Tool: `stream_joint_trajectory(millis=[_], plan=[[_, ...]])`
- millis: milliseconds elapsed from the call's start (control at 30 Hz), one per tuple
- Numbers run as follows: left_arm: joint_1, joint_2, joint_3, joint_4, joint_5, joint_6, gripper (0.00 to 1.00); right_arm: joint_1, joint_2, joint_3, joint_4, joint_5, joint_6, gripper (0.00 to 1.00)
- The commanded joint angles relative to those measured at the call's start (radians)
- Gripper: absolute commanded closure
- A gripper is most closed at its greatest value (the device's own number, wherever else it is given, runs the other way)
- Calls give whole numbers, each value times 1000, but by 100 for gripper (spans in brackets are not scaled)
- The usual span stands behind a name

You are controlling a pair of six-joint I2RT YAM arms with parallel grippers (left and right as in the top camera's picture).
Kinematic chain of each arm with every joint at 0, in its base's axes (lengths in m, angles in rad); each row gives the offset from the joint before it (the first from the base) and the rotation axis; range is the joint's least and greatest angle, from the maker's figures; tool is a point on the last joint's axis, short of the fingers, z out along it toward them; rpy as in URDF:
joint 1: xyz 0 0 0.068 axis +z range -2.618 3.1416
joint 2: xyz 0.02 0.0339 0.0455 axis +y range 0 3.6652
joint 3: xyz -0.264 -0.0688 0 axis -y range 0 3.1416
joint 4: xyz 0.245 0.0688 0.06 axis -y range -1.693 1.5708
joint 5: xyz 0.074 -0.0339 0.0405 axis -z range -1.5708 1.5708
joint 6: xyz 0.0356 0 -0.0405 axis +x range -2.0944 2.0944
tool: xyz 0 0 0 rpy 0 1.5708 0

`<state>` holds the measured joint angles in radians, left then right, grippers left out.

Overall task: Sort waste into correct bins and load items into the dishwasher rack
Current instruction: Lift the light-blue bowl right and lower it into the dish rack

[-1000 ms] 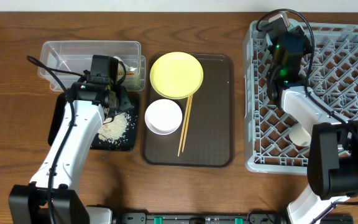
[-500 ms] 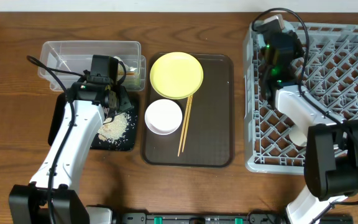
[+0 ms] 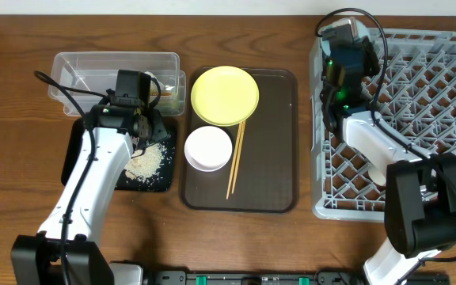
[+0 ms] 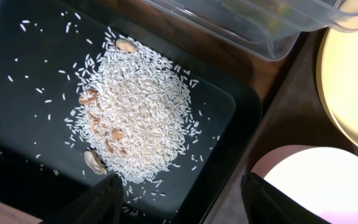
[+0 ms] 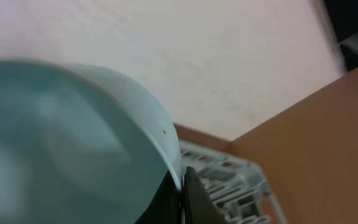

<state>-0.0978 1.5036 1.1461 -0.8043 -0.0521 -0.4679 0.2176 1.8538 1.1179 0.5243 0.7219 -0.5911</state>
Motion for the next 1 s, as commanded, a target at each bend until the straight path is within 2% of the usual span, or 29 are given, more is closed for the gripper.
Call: stream_joint_trajectory(millis=[0, 133, 433, 967], plan=[[4, -1, 2, -2, -8, -2, 36, -31, -2, -4, 37, 29, -111, 99], [4, -1, 2, -2, -8, -2, 36, -49, -2, -4, 58, 3, -167, 99], [4, -1, -11, 1, -8, -2, 36, -66, 3, -4, 48, -77, -166, 99], [4, -1, -13, 2, -8, -2, 36, -49, 72, -4, 7, -68, -163, 99]])
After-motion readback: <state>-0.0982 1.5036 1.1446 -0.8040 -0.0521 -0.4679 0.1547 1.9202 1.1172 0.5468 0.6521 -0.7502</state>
